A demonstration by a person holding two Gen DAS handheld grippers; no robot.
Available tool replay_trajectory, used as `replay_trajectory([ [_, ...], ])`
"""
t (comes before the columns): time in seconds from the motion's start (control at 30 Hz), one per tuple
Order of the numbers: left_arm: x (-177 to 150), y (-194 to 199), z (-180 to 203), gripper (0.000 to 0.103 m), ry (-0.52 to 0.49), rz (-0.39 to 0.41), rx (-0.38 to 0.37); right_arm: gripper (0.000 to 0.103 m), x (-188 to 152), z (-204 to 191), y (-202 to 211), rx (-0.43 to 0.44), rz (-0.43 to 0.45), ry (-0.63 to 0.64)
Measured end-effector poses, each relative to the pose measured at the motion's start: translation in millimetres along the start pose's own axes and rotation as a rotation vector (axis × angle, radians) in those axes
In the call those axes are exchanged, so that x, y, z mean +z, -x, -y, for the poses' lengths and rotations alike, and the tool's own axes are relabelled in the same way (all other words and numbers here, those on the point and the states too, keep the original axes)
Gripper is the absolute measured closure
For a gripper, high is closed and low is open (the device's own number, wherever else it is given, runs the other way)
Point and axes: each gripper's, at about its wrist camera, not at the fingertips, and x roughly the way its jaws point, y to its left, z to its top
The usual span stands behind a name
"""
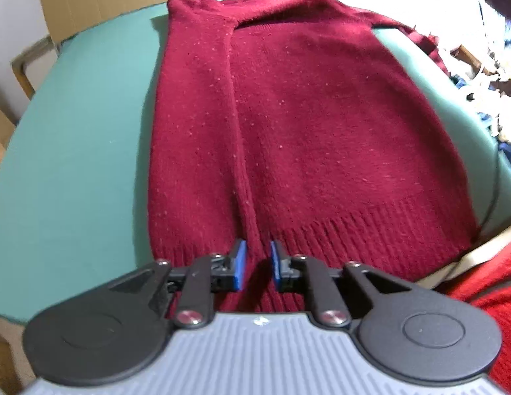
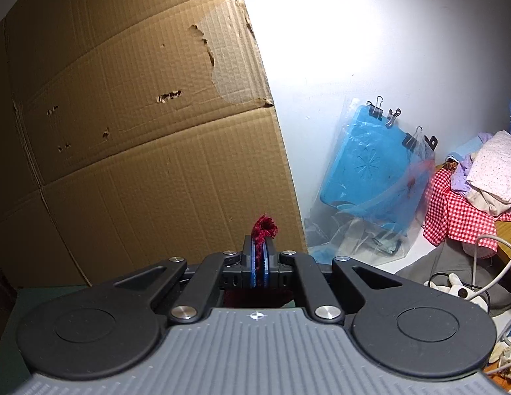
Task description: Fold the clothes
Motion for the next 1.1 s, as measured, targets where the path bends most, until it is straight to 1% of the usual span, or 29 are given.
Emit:
replay_trajectory([
  [0.13, -5.7, 21.4, -9.6, 0.077, 0.033, 0.034, -0.036, 0.098, -6.7, -7.5, -2.6, 0.007, -0.009, 0.021],
  [0.2, -5.7, 29.0, -14.4, 0.074, 0.039, 0.063, -0.027, 0.098, -8.2, -10.3, -1.7, 0.008, -0.004, 0.027],
  [0.23, -3.5, 27.1, -16.7, 0.075, 0.047, 0.071, -0.011, 0.098, -8.3, -12.0, -0.9, 0.007, 0.002, 0.029],
  [0.3, 1.7, 13.6, -18.5, 0.076, 0.053, 0.067, 0.001, 0.098, -7.2, -14.8, -0.5, 0.007, 0.005, 0.026],
  [0.33, 4.1, 5.8, -18.8, 0.079, 0.054, 0.062, 0.002, 0.098, -6.4, -16.3, -0.2, 0.009, 0.005, 0.024],
  [0.4, 2.3, -11.9, -19.3, 0.083, 0.044, 0.019, -0.014, 0.098, -4.9, -19.7, 1.7, 0.021, 0.001, 0.025],
  [0.43, -0.3, -16.7, -19.1, 0.083, 0.035, 0.005, -0.024, 0.098, -4.2, -21.4, 2.7, 0.026, -0.001, 0.025],
  [0.47, -3.2, -14.1, -18.5, 0.082, 0.025, 0.015, -0.028, 0.098, -3.5, -23.1, 3.6, 0.032, -0.003, 0.025],
  [0.5, -5.1, -11.0, -18.5, 0.083, 0.02, 0.017, -0.035, 0.098, -2.5, -24.5, 5.1, 0.04, -0.004, 0.024],
  [0.57, -4.4, 3.2, -21.9, 0.081, 0.025, 0.014, -0.058, 0.098, -0.2, -26.3, 9.9, 0.064, -0.005, 0.02],
  [0.6, -2.2, 16.5, -25.5, 0.078, 0.019, 0.039, -0.041, 0.098, 0.7, -27.3, 12.0, 0.077, -0.008, 0.019],
  [0.7, 11.7, 61.3, -43.0, 0.077, -0.013, 0.12, 0.067, 0.098, 3.3, -32.9, 17.9, 0.128, -0.02, 0.017],
  [0.73, 18.5, 77.7, -51.3, 0.074, -0.022, 0.154, 0.114, 0.098, 4.2, -35.7, 19.8, 0.148, -0.024, 0.014],
  [0.8, 39.7, 115.2, -76.2, 0.073, -0.032, 0.241, 0.245, 0.098, 5.7, -43.7, 23.7, 0.177, -0.024, 0.019],
  [0.83, 52.1, 131.5, -88.9, 0.07, -0.037, 0.281, 0.305, 0.098, 6.4, -48.9, 25.2, 0.186, -0.023, 0.027],
  [0.93, 92.2, 168.9, -125.2, 0.068, -0.055, 0.383, 0.451, 0.098, 7.9, -65.3, 28.0, 0.196, -0.022, 0.056],
  [0.97, 106.8, 177.3, -136.2, 0.068, -0.07, 0.412, 0.487, 0.098, 8.4, -71.1, 28.2, 0.195, -0.024, 0.067],
  [1.0, 121.9, 177.1, -143.9, 0.068, -0.099, 0.43, 0.493, 0.098, 8.8, -76.9, 28.3, 0.193, -0.027, 0.079],
  [1.03, 135.8, 171.6, -149.7, 0.068, -0.126, 0.44, 0.476, 0.098, 9.0, -82.5, 28.4, 0.19, -0.033, 0.092],
  [1.1, 162.2, 147.1, -161.2, 0.069, -0.175, 0.441, 0.393, 0.098, 10.3, -92.1, 30.3, 0.197, -0.04, 0.096],
])
